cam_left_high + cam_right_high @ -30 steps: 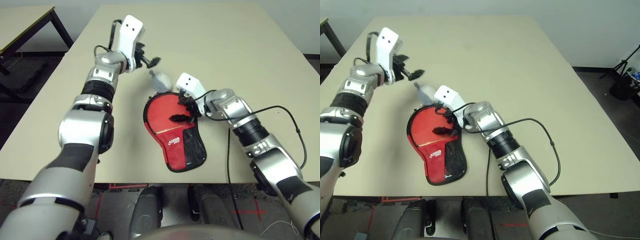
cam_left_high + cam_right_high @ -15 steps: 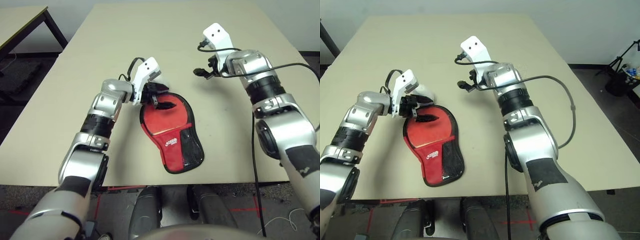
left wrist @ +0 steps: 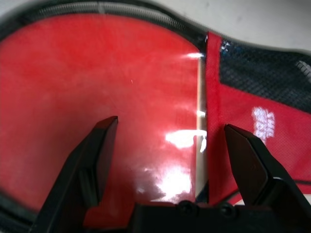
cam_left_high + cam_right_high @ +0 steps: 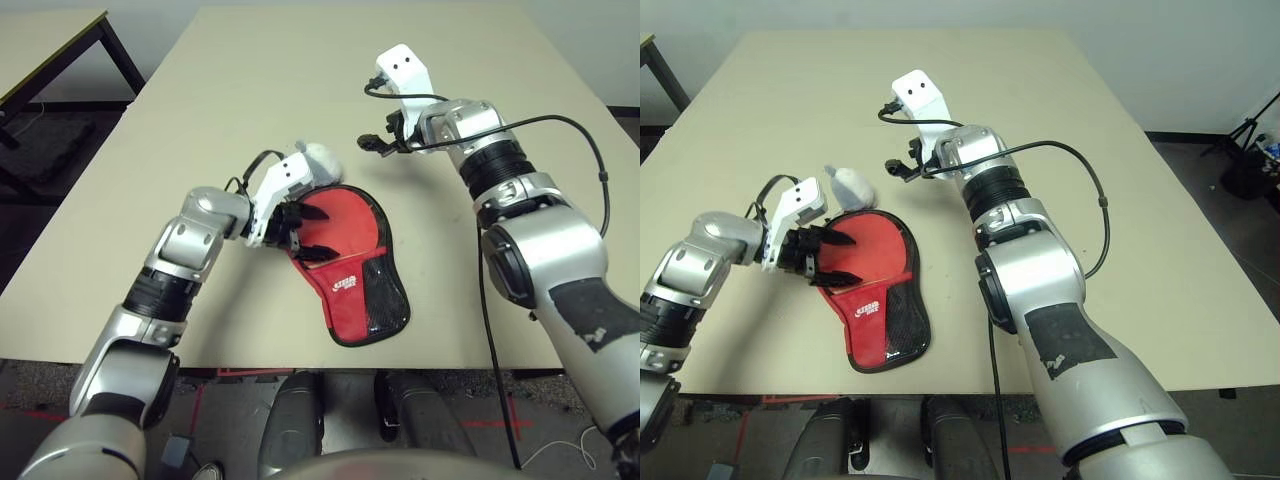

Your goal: Store the ping-pong paddle in its case and zip it.

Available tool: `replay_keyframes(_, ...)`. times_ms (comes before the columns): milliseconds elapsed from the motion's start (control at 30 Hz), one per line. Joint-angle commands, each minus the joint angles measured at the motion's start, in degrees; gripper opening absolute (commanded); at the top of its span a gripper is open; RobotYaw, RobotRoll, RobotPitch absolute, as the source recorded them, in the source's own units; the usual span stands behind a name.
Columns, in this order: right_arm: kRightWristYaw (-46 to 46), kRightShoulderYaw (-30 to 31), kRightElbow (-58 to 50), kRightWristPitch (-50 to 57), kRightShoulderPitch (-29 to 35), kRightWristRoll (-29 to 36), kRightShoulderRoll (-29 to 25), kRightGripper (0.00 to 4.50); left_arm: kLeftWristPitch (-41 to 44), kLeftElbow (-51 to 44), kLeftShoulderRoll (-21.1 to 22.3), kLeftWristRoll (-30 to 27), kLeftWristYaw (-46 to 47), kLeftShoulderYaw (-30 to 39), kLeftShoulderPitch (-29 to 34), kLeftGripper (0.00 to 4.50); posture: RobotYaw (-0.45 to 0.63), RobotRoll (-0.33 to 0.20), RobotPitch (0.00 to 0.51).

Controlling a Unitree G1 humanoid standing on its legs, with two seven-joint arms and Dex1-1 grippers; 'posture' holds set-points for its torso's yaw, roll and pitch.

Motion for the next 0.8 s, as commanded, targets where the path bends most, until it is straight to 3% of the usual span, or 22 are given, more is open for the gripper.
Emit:
replay_keyframes(33, 1.00, 0.10, 0.36, -0.16, -1.21, 0.05, 1.37, 4.50, -2.04, 5.55, -2.38, 1.42, 2.94, -2.35, 2.03, 4.46, 0.01, 0.000, 0.095)
replay_keyframes(300, 1.96, 1.09, 1.29, -1.37, -1.41, -0.75, 4.78, 4.50, -6.31, 12.87, -5.78, 2.66, 6.88, -2.57, 0.64, 4.46, 0.03, 0.000, 0.096)
replay_keyframes(600, 2.44, 2.11, 3.37, -3.33, -2.27, -1.80, 9.34, 4.50, -5.94, 11.40, -5.53, 2.46, 6.80, -3.06, 1.81, 4.46, 0.04, 0.000, 0.097)
replay_keyframes(800, -2.75, 1.48, 7.28, -10.15, -1.70, -2.91, 11.73, 4.50, -4.76, 9.24, -4.98, 2.18, 6.54, -3.16, 2.44, 4.46, 0.05, 0.000, 0.101)
